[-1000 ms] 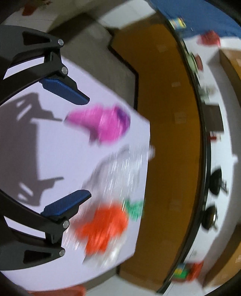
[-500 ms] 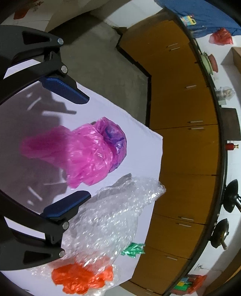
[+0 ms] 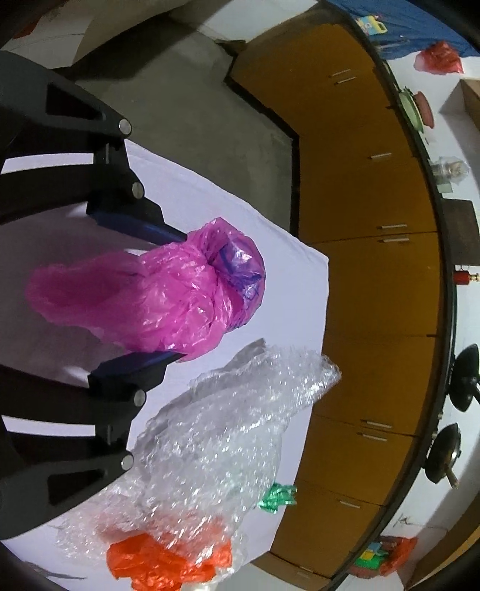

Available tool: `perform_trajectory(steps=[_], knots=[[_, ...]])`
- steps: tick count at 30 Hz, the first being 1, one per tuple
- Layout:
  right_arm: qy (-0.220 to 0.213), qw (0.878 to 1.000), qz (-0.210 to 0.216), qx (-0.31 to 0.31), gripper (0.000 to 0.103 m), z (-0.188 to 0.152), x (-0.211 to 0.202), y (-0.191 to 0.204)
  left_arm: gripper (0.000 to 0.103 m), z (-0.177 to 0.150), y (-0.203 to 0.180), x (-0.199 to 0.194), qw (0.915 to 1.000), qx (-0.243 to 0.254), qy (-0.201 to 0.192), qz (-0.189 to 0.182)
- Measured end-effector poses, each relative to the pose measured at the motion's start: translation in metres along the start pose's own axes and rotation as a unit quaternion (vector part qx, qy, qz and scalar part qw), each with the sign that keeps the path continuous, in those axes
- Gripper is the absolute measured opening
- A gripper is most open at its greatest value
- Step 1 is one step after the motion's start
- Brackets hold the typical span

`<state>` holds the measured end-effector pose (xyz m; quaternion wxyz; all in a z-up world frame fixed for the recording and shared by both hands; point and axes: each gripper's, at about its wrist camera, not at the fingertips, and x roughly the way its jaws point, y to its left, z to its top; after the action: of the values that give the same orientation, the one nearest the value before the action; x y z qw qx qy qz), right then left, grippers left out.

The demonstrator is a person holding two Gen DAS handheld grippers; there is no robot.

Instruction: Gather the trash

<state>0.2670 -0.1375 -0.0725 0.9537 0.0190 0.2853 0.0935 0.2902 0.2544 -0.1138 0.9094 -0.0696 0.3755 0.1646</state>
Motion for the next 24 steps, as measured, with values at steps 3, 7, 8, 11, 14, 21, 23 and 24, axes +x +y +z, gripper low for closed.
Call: perform_trajectory(steps=[3, 7, 8, 11, 14, 21, 23, 24], knots=[[0.009, 1.0, 0.01, -0.014, 0.085, 0.008, 0.023, 0.011, 0.054, -0.005, -0.001, -0.01, 0.9999, -0.001, -0.009, -0.014], [0.021, 0.999, 0.021, -0.021, 0.081, 0.019, 0.056, 0.022, 0.054, -0.012, -0.007, -0.029, 0.9989, 0.006, -0.025, -0.039], [0.026, 0.999, 0.023, -0.027, 0.081, 0.023, 0.066, 0.025, 0.054, -0.012, -0.009, -0.034, 0.9986, 0.008, -0.029, -0.044], [0.037, 0.998, 0.02, -0.056, 0.081, 0.027, 0.09, 0.034, 0.054, -0.014, -0.012, -0.046, 0.9973, 0.011, -0.041, -0.061], [0.051, 0.996, 0.018, -0.077, 0.081, 0.024, 0.108, 0.04, 0.054, -0.013, -0.013, -0.053, 0.9959, 0.007, -0.047, -0.077], [0.064, 0.993, 0.01, -0.102, 0.08, 0.03, 0.134, 0.047, 0.054, -0.01, -0.018, -0.059, 0.9944, 0.008, -0.056, -0.09], [0.086, 0.99, 0.01, -0.111, 0.065, 0.03, 0.145, 0.048, 0.054, -0.011, -0.02, -0.06, 0.9942, 0.013, -0.056, -0.091], [0.096, 0.989, 0.012, -0.11, 0.052, 0.029, 0.149, 0.048, 0.054, -0.011, -0.021, -0.06, 0.9942, 0.014, -0.057, -0.091]])
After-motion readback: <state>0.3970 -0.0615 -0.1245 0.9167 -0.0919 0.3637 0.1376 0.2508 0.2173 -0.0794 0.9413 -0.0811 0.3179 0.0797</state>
